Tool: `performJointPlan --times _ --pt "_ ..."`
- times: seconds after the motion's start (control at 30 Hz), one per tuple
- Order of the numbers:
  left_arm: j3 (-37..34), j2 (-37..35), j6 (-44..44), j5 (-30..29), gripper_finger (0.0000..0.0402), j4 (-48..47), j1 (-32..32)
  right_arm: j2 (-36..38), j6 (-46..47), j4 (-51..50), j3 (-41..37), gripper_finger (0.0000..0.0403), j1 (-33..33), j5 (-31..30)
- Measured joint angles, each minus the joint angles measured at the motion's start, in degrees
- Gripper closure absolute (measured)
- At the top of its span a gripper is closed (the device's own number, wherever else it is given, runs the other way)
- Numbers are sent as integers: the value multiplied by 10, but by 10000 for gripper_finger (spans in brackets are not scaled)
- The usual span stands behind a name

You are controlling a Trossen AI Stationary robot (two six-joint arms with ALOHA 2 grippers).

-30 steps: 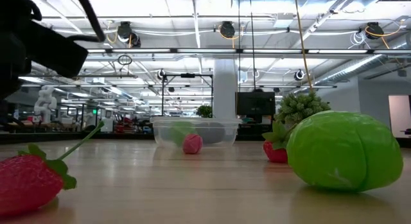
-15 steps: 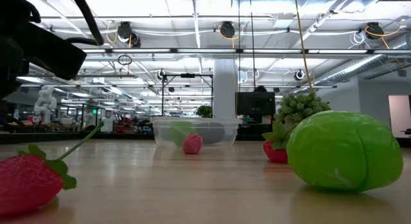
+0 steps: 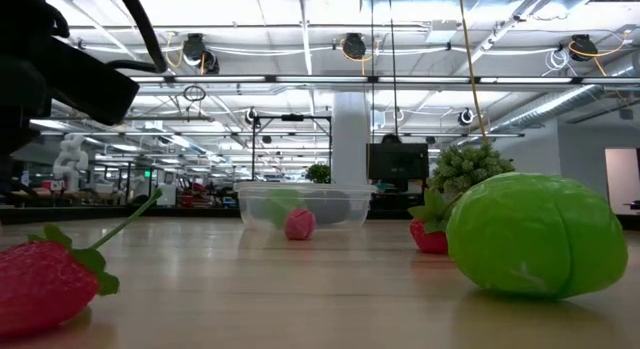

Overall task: Pick and placing Produce into tupperware
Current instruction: Put the left pink peach into the transparent container

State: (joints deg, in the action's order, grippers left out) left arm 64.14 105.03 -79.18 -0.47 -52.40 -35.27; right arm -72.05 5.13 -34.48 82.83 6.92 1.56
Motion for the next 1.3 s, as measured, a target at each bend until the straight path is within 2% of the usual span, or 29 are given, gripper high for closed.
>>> performJointPlan --times 0.17,0.43,0.6,0.8,1.0,1.3 --pt "0 0 1 0 256 0 2 0 0 0 0 110 0 0" --pt "5 -5 9 5 256 -7 2 0 0 0 0 110 0 0" --pt "11 -35 9 -5 256 -16 4 0 0 0 0 110 0 0" --pt "12 -86 18 -44 256 -17 16 0 0 0 0 110 0 0" --pt "12 -133 107 -75 256 -18 75 0 -2 2 0 110 0 0" --pt "15 -159 324 -94 256 3 233 0 -36 47 0 110 0 0"
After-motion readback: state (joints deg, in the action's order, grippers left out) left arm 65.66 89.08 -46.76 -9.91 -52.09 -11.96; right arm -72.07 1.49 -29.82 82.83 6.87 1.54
